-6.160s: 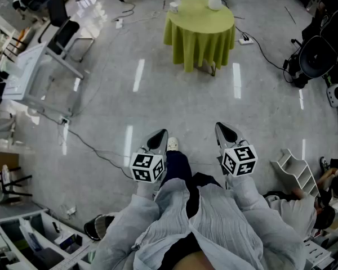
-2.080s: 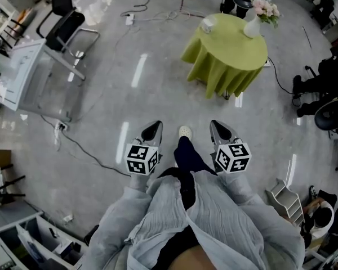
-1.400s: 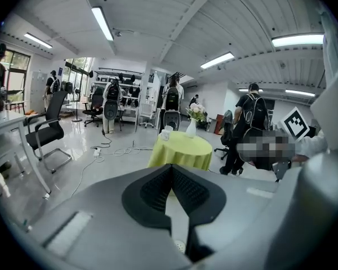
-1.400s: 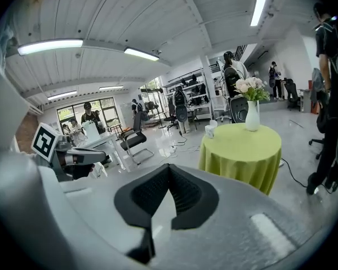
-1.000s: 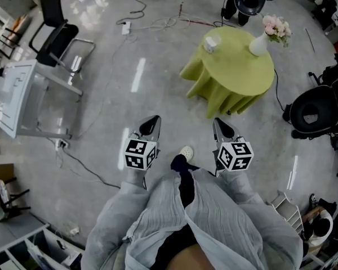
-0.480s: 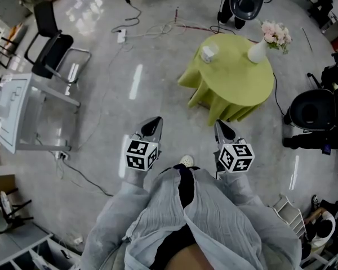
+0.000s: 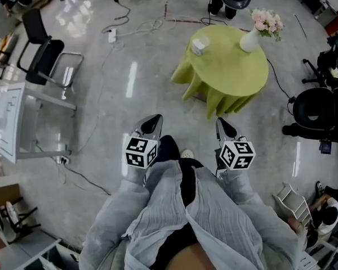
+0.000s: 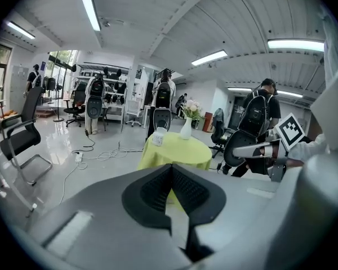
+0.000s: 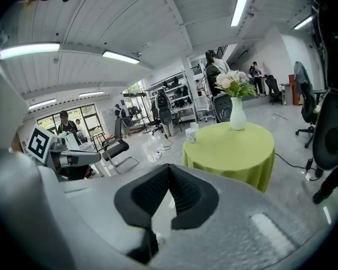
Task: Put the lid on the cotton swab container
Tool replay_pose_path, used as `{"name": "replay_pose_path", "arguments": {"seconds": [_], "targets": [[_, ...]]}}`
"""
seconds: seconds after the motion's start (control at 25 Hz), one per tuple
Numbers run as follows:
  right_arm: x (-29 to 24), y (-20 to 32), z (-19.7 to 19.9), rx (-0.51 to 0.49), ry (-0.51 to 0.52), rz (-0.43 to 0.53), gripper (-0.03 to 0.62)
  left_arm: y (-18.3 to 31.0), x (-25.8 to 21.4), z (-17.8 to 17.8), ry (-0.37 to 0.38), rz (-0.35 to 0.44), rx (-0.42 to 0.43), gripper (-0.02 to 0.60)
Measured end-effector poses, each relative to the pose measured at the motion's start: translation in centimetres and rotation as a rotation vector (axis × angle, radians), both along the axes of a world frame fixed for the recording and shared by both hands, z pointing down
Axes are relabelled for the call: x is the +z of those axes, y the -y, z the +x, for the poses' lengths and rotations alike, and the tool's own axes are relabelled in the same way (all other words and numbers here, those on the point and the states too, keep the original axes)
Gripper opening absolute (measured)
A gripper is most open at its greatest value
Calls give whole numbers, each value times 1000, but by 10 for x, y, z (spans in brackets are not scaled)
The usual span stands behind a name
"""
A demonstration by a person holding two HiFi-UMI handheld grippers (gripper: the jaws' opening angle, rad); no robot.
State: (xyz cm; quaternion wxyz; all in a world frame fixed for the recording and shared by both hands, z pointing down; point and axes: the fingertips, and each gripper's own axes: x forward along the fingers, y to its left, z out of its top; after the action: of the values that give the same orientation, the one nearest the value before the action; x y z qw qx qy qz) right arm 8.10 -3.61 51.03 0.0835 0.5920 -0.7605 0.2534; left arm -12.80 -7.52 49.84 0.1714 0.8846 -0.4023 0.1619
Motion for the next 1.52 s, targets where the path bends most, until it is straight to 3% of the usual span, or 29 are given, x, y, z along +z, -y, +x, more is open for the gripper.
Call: {"name": "replay_pose_path", "arguments": {"seconds": [0.28,0.6,1.24,1.52], "targets": [[12,-18,2,35,18,-26,2,-5,7,10,12,-21,41,17],[14,-3,5,42,28,-35,2,12,9,20,24,-24,69,17],[2,109,38,-6,23,-48,2,117,3,56,4,-44,16,17],[-5,162,61,20,36,-59,2,173,-5,87,16,-52,57,17]]}}
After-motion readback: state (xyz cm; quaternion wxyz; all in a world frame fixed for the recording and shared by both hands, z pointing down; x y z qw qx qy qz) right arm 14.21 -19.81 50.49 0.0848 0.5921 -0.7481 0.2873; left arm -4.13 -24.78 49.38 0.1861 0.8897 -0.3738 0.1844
